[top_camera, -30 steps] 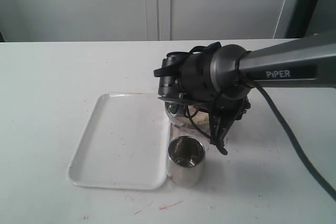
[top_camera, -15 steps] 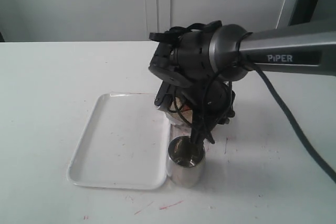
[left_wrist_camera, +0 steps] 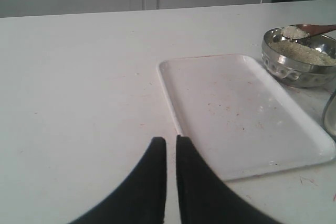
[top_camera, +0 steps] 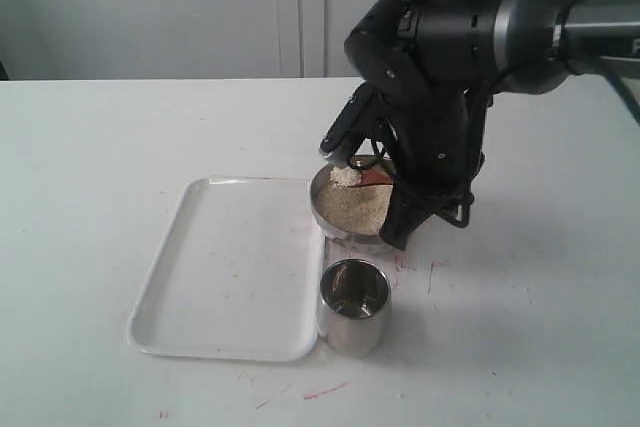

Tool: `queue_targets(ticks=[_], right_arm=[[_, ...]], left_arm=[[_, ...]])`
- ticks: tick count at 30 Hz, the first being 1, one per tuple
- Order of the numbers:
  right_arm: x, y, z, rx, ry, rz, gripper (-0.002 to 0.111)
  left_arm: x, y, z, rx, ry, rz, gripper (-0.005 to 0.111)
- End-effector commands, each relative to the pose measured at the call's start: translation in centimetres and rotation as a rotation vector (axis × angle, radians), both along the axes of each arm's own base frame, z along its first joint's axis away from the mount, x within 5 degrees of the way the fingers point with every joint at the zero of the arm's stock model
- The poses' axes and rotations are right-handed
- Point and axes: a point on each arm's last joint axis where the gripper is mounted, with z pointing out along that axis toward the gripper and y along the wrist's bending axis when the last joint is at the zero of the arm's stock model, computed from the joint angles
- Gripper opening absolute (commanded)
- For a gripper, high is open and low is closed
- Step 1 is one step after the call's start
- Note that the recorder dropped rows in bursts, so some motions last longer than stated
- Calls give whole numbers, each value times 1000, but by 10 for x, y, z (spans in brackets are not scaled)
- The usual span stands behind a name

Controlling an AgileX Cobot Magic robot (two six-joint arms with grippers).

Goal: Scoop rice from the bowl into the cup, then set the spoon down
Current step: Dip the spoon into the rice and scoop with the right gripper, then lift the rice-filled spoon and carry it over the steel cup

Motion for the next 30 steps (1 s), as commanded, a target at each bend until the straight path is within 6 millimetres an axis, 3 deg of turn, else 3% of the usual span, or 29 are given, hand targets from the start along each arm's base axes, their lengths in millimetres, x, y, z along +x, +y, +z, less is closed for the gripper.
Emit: queue_targets(ticks=[1, 9, 22, 30], right_arm=[[-2, -14, 18, 63, -11, -29, 0], [-26, -36, 33, 69, -26, -44, 0], [-58, -45, 19, 174, -85, -28, 0], [-80, -53, 48, 215, -136, -52, 0]], left_arm=[[0, 0, 2, -17, -5, -1, 14], [0, 0, 2, -17, -5, -1, 14], [0, 0, 2, -17, -5, -1, 14], [0, 0, 2, -17, -5, -1, 14]])
